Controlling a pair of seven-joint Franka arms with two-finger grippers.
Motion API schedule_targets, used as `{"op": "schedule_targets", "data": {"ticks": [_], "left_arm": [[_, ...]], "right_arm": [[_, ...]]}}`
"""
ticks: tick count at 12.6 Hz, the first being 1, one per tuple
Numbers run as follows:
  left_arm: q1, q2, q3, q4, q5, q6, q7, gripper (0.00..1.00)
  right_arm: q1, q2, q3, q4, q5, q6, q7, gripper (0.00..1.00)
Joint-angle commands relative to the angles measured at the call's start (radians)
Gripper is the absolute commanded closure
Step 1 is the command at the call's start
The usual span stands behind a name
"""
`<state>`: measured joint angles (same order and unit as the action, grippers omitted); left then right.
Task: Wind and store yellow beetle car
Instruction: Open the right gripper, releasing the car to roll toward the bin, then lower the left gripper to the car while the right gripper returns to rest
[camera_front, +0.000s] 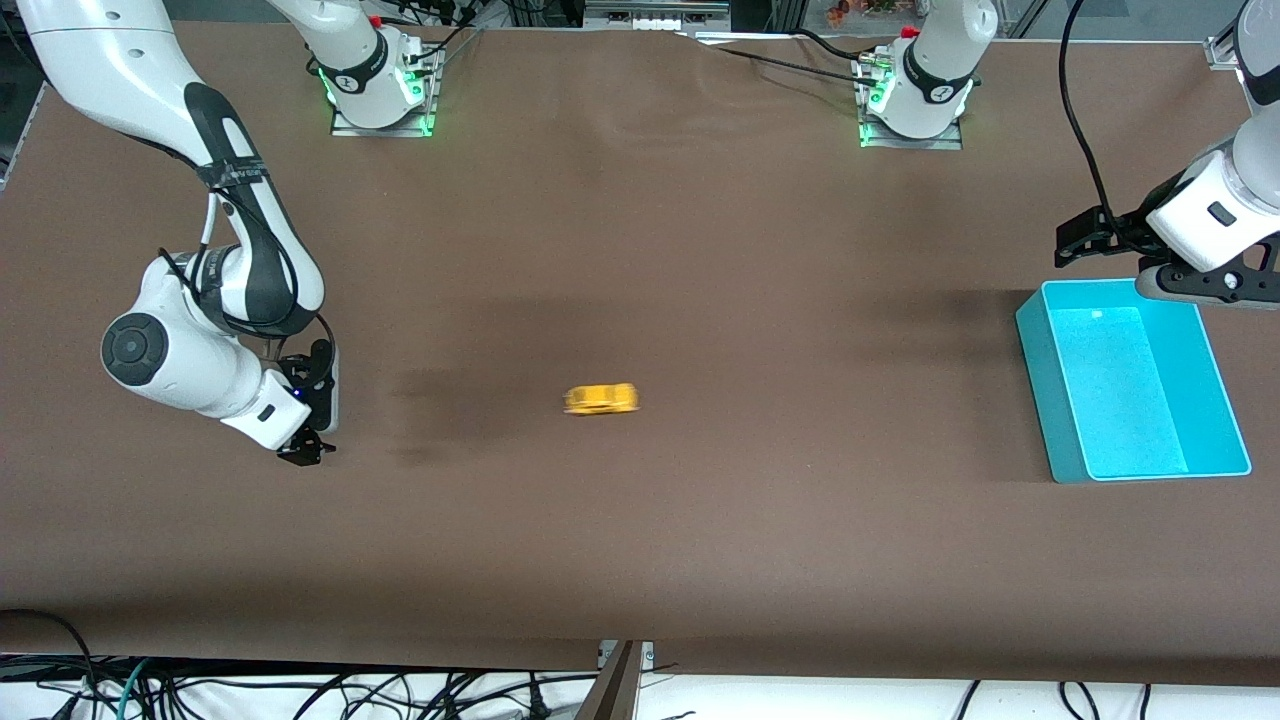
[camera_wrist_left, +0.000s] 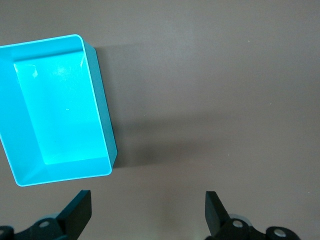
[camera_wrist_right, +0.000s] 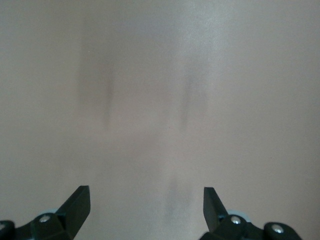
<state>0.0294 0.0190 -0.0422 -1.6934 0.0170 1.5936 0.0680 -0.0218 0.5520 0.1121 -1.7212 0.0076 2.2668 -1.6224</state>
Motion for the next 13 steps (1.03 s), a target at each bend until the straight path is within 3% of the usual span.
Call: {"op": "schedule_targets", "data": {"ticks": [1, 5, 13], "left_arm": [[0.003, -0.005, -0.001, -0.005, 0.003, 0.011, 0.004, 0.0], [0.003, 0.002, -0.001, -0.008, 0.003, 0.02, 0.004, 0.0], [0.003, 0.007, -0.001, -0.126, 0.015, 0.161, 0.074, 0.0]], "right_arm": [[-0.004, -0.026, 0.03, 0.002, 0.015, -0.023, 0.092, 0.0], [-0.004, -0.064, 0.064, 0.041, 0.015, -0.088, 0.356, 0.0], [-0.004, -0.092, 0.093, 0.35, 0.015, -0.435, 0.968, 0.0]]}}
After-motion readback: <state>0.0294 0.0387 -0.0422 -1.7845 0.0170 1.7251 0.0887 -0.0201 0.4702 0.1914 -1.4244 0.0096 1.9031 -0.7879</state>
